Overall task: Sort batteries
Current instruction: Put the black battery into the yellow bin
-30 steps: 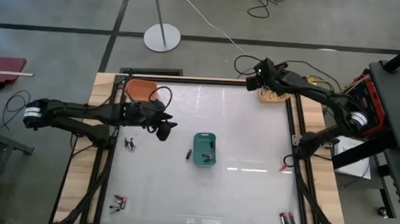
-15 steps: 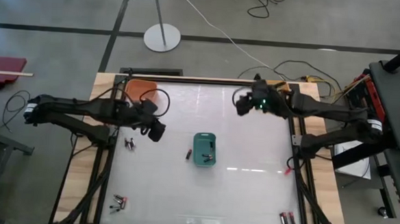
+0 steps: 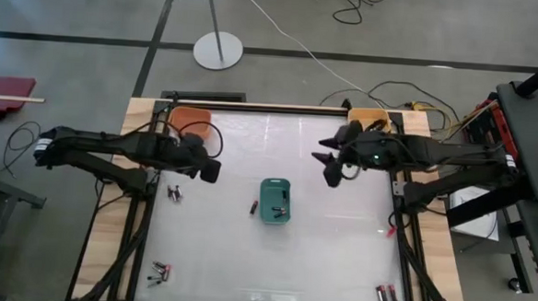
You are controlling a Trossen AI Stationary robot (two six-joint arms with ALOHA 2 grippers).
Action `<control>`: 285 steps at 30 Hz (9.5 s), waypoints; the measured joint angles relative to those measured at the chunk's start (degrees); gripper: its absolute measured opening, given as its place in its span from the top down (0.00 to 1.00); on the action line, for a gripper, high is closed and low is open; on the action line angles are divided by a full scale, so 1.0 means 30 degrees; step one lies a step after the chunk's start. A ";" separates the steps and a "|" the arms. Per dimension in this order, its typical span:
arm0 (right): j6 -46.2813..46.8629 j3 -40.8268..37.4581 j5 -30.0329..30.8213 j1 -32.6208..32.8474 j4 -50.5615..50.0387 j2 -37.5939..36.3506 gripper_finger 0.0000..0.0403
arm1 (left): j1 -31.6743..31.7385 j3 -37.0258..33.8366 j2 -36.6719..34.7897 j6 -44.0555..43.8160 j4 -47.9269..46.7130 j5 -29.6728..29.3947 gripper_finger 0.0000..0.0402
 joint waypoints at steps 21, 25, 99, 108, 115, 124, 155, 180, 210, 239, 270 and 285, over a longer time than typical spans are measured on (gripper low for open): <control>-0.1426 -0.0067 -0.0876 0.2311 -0.0439 -0.1533 0.60 | 0.0246 0.0022 0.1210 -0.2149 -0.0095 0.0514 0.49; -0.1403 -0.0113 -0.1152 0.2317 -0.0383 -0.1521 0.62 | 0.0246 0.0022 0.1323 -0.2105 -0.0355 0.0084 0.49; -0.0580 -0.0433 -0.2156 0.2302 0.0117 0.2197 0.82 | 0.0457 -0.6797 0.6259 -1.0261 0.2431 0.2667 0.97; -0.0652 -0.0442 -0.2332 0.2308 0.0126 0.2182 0.81 | 0.0406 -0.5748 0.6288 -0.7321 0.5223 0.3105 0.98; -0.0803 -0.1727 -0.5017 0.2317 0.1284 0.2983 0.75 | 0.0395 -0.4586 0.6288 -0.2936 1.0534 0.2038 0.99; -0.0809 -0.2761 -0.5163 0.2111 0.5799 0.4463 0.66 | 0.0523 -0.3863 0.6339 0.4835 1.9923 -0.1007 1.00; -0.5433 -0.3010 -0.6137 -1.2699 -0.1283 0.8781 0.65 | 0.0530 -0.1603 0.6404 0.7894 1.9768 -0.1802 1.00; -1.2676 0.5075 -0.7497 -1.6283 -0.6767 1.8865 0.75 | 0.0559 -0.1935 0.6404 0.7934 1.9690 -0.1574 1.00; -1.2083 0.4958 -0.5881 -1.5271 -0.6441 1.9063 0.94 | 0.0800 -0.1047 0.6390 0.9607 1.6610 -0.2881 0.76; -0.9833 0.4944 -0.6143 -1.5242 -0.6324 1.9026 0.94 | 0.0719 -0.1471 0.5603 1.1842 1.4911 -0.3621 0.74; -0.4833 0.4269 -0.3247 -1.8961 -1.0076 1.1106 0.94 | 0.0496 0.4925 0.3541 1.5320 1.0963 -0.0220 0.74; -0.2387 0.3691 -0.4147 -1.9773 -0.8422 1.4954 0.82 | 0.0603 0.6239 0.2865 1.5888 0.3441 -0.1459 0.74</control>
